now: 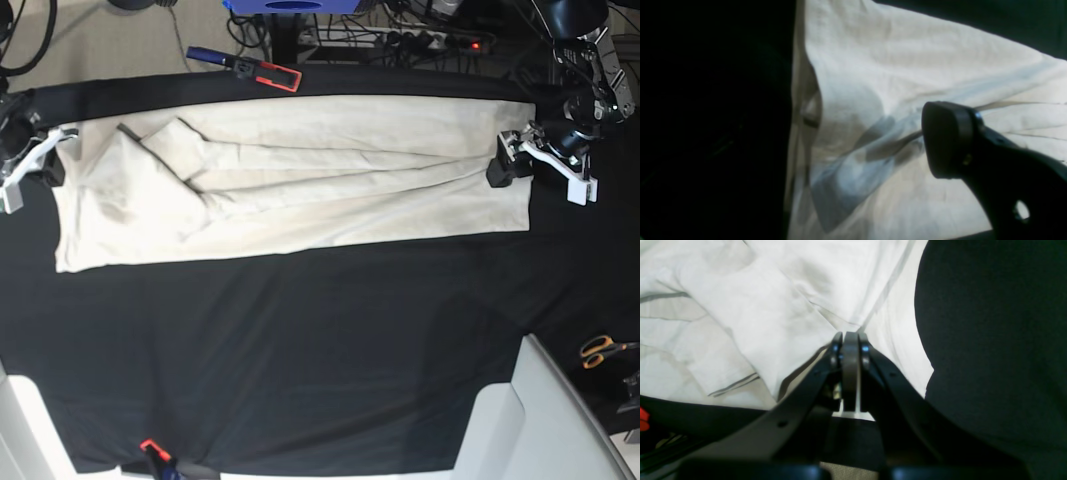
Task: Fold the T-shirt properly
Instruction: 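Grasp the strip end with the left gripper, right gripper pinning its end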
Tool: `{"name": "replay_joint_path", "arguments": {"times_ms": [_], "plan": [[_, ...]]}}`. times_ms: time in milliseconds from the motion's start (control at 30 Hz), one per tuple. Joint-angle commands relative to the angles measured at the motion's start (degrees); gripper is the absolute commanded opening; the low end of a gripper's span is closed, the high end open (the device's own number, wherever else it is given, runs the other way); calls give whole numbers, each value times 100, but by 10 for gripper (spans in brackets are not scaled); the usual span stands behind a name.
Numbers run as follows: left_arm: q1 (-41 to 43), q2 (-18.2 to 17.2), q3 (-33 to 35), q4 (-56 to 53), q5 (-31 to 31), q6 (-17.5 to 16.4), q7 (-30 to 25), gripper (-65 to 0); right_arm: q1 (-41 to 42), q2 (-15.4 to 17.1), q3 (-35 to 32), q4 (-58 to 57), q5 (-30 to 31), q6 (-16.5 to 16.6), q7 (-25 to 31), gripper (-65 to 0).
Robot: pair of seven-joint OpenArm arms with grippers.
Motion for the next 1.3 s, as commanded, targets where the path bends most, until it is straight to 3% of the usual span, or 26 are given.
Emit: {"name": "replay_joint_path", "arguments": {"times_ms": [0,67,200,267,633,733,833,1067,1167,1267], "plan": [[21,4,23,19,60,-10,204,-23,30,103,45,65,48,21,118,-648],[21,30,23,19,60,-10,204,-63,39,103,45,65,48,21,118,-648],[12,92,23,-8,60,-10,204,-201,48,103,45,65,48,21,118,-648],[12,110,23,-8,60,-10,204,-234,48,103,45,65,48,21,118,-648],[-102,92,23,-34,60,-10,204,-255,39,103,45,56,48,21,118,-648],[-111,110,23,-34,60,-10,196,-390,39,103,45,56,48,21,118,-648],[-172,118,23,-34,69,-10,196,-650,30,103,45,56,48,21,118,-648],[-128,250,23,810,1018,-10,196,-650,48,103,45,47,48,21,118,-648],[56,540,49,1566,1546,434,196,-650,92,103,45,-129,48,21,118,-647],[223,848,594,2216,2073,830,196,-650,197,94,45,-340,48,21,118,-647]]}}
